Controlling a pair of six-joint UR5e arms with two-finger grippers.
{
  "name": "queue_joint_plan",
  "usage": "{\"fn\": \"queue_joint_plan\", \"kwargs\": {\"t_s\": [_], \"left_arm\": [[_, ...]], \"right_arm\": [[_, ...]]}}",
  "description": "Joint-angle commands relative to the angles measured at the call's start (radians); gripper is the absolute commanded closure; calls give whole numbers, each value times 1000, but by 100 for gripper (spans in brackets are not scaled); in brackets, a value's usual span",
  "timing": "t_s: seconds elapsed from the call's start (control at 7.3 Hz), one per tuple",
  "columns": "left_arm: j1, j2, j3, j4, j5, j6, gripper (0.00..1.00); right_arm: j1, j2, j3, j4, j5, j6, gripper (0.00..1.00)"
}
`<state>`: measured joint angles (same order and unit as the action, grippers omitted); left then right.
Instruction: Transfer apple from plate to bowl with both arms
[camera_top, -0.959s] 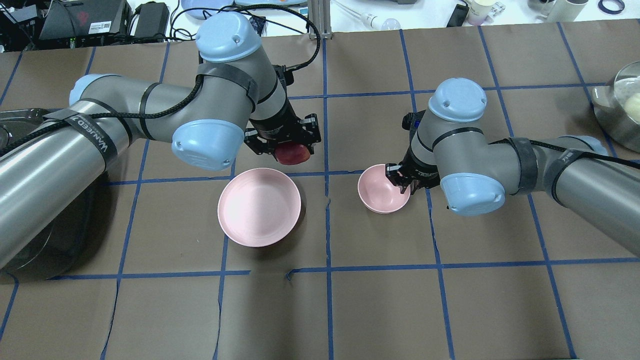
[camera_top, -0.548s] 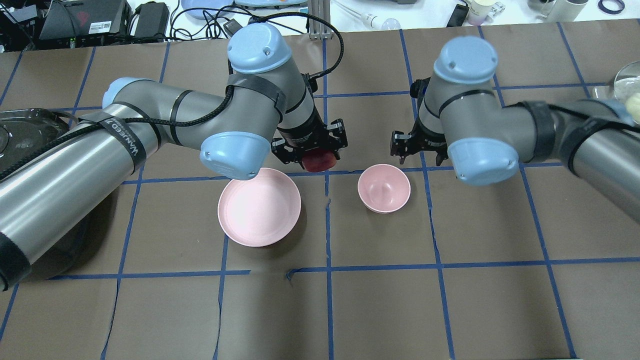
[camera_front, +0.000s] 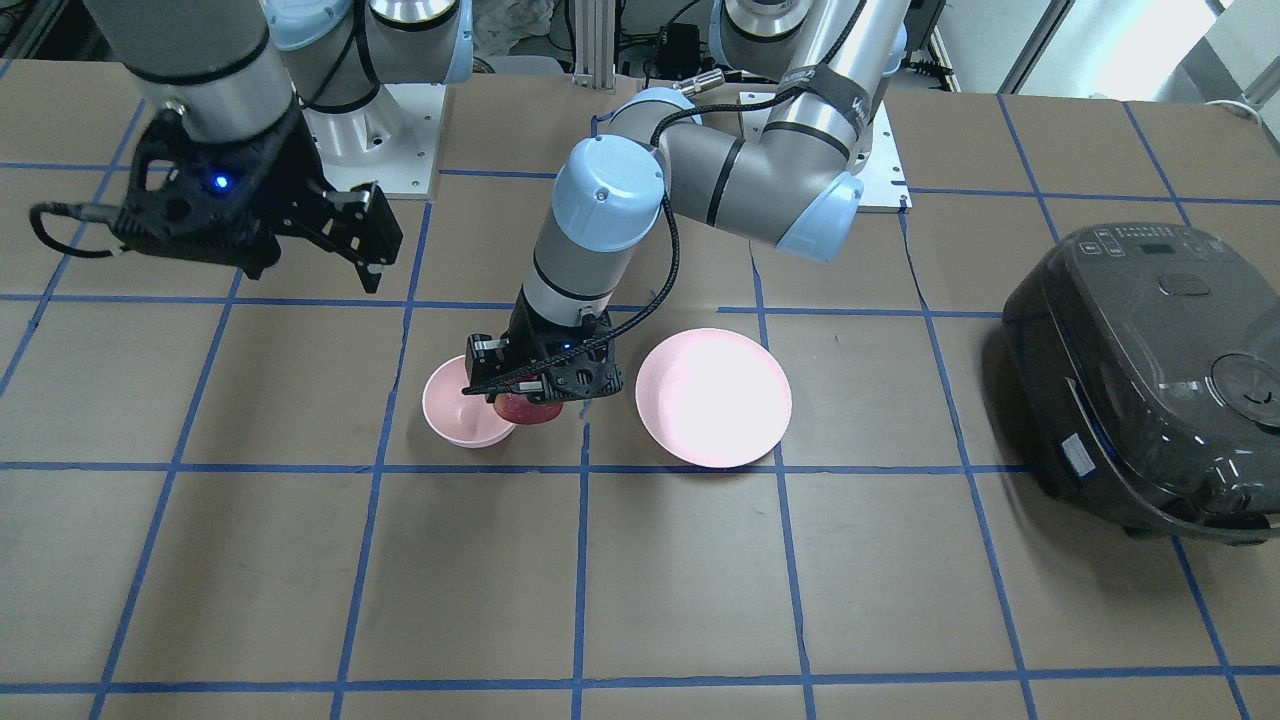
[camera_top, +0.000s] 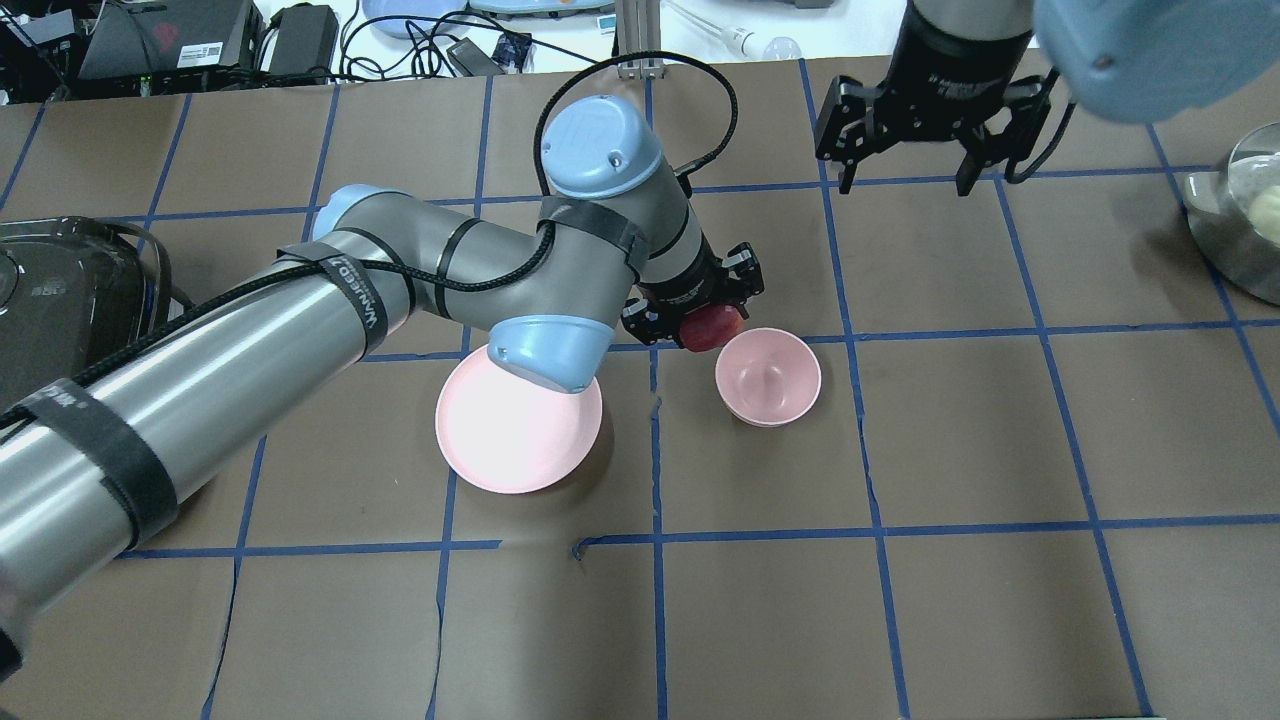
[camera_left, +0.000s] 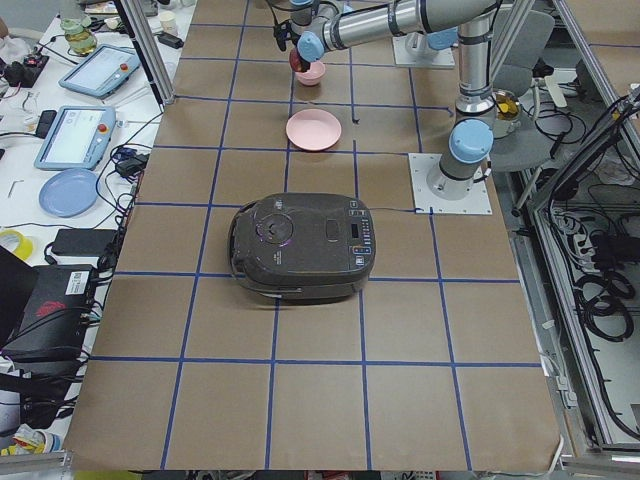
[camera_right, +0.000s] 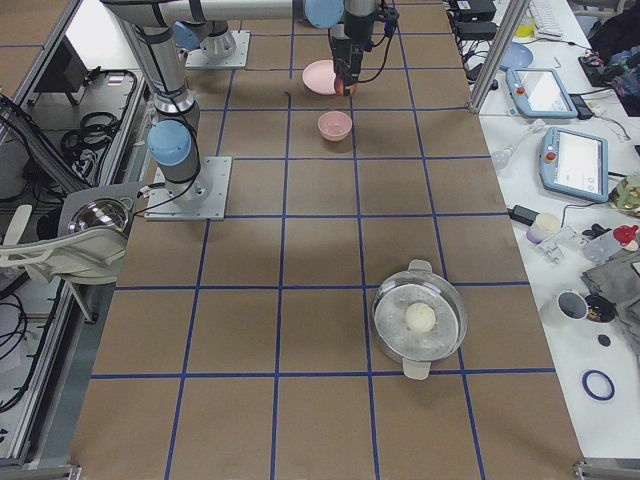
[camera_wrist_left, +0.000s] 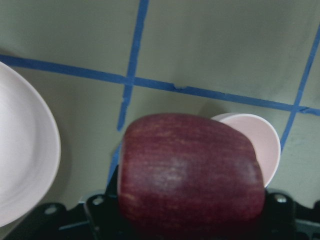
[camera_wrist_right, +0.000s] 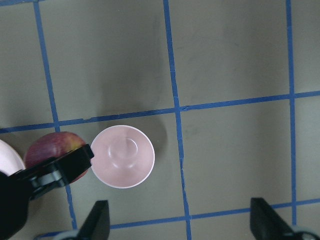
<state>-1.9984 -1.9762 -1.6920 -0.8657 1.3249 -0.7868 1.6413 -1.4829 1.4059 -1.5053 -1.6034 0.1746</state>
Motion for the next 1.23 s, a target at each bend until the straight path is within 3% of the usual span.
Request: {"fn": "queue_joint_plan", "kwargs": {"t_s": [0.0, 0.41, 0.55, 0.68, 0.82, 1.1], "left_arm": [[-55, -67, 24, 54, 4, -150, 97], [-80, -139, 41, 60, -13, -193, 79], [-82, -147, 41, 66, -16, -193, 57], [-82, -142, 41, 71, -13, -186, 12], [-82, -132, 40, 70, -13, -186, 4], [-68, -89, 44, 64, 0, -46, 4]], "right_arm": [[0, 10, -64, 74, 3, -3, 0], [0, 18, -21, -127, 5, -52, 0], [-3, 16, -3, -157, -4, -53, 0], [-3, 15, -1, -158, 2, -53, 0], [-2, 16, -1, -158, 2, -53, 0], [-2, 15, -1, -155, 0, -53, 0]]}}
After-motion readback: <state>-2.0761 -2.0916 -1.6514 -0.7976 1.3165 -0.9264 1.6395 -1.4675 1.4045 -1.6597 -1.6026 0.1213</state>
